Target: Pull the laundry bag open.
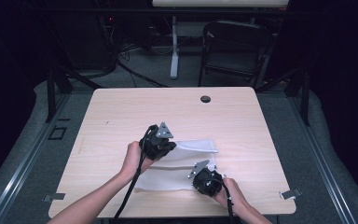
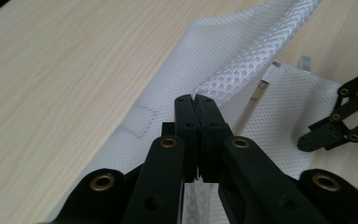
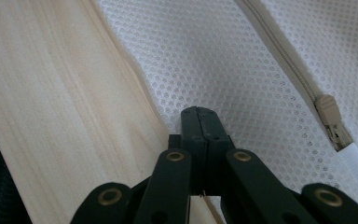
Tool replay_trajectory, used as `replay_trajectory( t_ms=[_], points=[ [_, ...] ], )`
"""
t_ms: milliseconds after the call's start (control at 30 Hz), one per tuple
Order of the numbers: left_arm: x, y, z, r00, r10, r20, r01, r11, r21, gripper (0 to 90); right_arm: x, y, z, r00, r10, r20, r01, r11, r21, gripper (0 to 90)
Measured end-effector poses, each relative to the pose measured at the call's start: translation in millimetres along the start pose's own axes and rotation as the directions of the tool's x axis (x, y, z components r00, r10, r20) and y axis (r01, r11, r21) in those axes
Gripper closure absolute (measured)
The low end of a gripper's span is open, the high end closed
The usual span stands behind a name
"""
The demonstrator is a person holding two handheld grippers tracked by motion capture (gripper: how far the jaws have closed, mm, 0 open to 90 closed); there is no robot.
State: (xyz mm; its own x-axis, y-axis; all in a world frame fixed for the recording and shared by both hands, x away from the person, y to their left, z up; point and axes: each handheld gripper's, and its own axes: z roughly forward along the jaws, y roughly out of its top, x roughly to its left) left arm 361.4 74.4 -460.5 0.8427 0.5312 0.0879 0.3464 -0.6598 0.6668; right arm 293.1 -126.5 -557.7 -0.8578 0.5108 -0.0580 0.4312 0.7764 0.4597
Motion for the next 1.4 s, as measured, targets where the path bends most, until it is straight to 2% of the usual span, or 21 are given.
replay_trajectory(
  t_ms=[200, 333, 500, 700, 933, 1100, 1400],
  points=[
    [3.0, 8.2, -2.2, 0.9998, -0.001, -0.019, 0.001, 1.0, -0.002, 89.3, 0.7, 0.5, -0.1, 0.9999, 0.005, -0.009, -0.005, 1.0, 0.005, 90.0],
    [5.4, 12.7, -3.6, 0.9991, 0.016, -0.039, -0.016, 0.9999, 0.002, 89.3, 1.0, 0.6, -0.2, 0.9998, 0.005, -0.019, -0.005, 1.0, 0.008, 90.0],
    [10.9, 21.1, -5.9, 0.998, -0.002, -0.063, 0.001, 0.9999, -0.017, 89.3, 2.3, 0.9, -1.2, 0.9993, -0.002, -0.038, 0.003, 0.9998, 0.022, 90.0],
    [17.9, 30.8, -4.0, 0.9963, 0.009, -0.086, -0.01, 0.9999, -0.01, 89.4, 4.3, 0.5, -2.3, 0.9985, 0.005, -0.054, -0.004, 0.9995, 0.031, 90.0],
    [27.8, 38.7, -2.0, 0.9934, -0.01, -0.114, 0.008, 0.9998, -0.016, 89.4, 4.4, -0.1, -3.2, 0.9978, -0.001, -0.066, 0.004, 0.9991, 0.042, 90.0],
    [32.7, 44.1, -0.2, 0.9906, -0.01, -0.137, 0.007, 0.9997, -0.024, 89.4, 3.6, -0.4, -3.1, 0.9968, 0.002, -0.08, 0.001, 0.9993, 0.037, 90.0],
    [40.8, 48.9, 5.0, 0.9859, -0.016, -0.166, 0.013, 0.9997, -0.019, 89.4, 6.1, -1.7, -5.5, 0.9944, -0.001, -0.105, 0.007, 0.9981, 0.061, 90.0]
  ],
)
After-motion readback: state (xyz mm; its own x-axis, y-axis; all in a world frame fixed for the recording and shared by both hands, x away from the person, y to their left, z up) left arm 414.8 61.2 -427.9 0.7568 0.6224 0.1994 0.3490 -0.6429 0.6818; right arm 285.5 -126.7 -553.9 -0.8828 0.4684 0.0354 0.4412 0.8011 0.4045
